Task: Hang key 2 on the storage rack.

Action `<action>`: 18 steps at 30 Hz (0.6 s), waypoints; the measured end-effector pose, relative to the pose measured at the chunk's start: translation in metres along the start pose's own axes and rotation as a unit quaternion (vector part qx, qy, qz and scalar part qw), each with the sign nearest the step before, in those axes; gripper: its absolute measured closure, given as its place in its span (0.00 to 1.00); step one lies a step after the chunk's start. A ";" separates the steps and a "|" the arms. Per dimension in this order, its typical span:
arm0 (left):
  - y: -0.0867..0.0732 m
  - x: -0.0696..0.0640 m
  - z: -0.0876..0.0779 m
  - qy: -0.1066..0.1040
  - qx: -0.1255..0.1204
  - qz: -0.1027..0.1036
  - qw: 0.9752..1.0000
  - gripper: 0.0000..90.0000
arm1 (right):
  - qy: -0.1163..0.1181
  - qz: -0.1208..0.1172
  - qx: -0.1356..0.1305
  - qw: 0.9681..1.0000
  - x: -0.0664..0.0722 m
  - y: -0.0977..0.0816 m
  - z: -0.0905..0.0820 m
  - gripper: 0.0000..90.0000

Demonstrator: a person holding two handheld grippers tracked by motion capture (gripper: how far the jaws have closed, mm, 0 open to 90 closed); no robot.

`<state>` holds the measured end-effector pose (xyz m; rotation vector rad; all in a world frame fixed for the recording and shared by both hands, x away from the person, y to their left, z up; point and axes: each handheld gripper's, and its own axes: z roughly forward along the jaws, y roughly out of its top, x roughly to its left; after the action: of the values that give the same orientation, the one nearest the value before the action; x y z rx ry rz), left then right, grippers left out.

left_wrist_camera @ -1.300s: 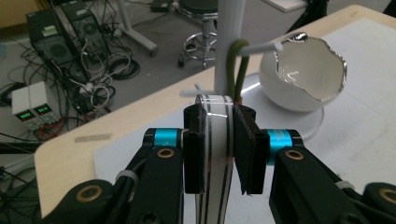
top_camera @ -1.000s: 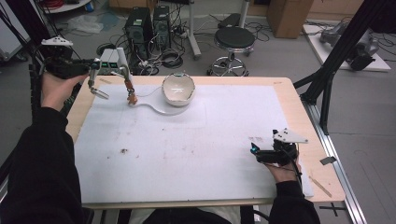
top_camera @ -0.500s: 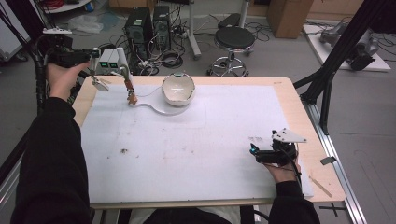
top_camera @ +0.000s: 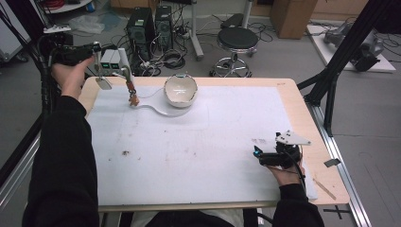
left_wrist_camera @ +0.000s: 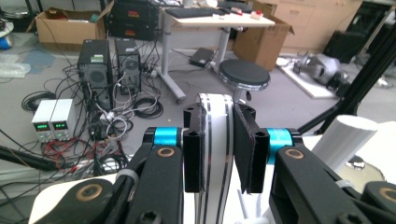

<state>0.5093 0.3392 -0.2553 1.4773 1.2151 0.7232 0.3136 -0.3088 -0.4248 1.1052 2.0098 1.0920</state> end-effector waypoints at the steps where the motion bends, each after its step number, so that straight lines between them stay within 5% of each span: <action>1: 0.000 0.000 0.000 0.000 0.000 0.000 1.000 0.83 | 0.000 0.000 0.000 1.000 0.000 0.000 0.000 0.01; 5: -0.001 -0.004 0.006 0.008 -0.010 0.009 1.000 0.83 | 0.004 0.002 0.002 1.000 0.000 0.000 0.001 0.01; 8: -0.006 -0.006 0.014 0.016 0.006 0.020 1.000 0.83 | 0.004 0.000 0.000 1.000 -0.001 0.000 0.001 0.01; 18: -0.011 -0.014 0.026 0.002 -0.010 0.007 1.000 0.83 | 0.006 -0.002 0.005 1.000 -0.001 0.000 0.004 0.01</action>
<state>0.5254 0.3164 -0.2706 1.4690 1.1984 0.7469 0.3172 -0.3084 -0.4260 1.1029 2.0277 1.0899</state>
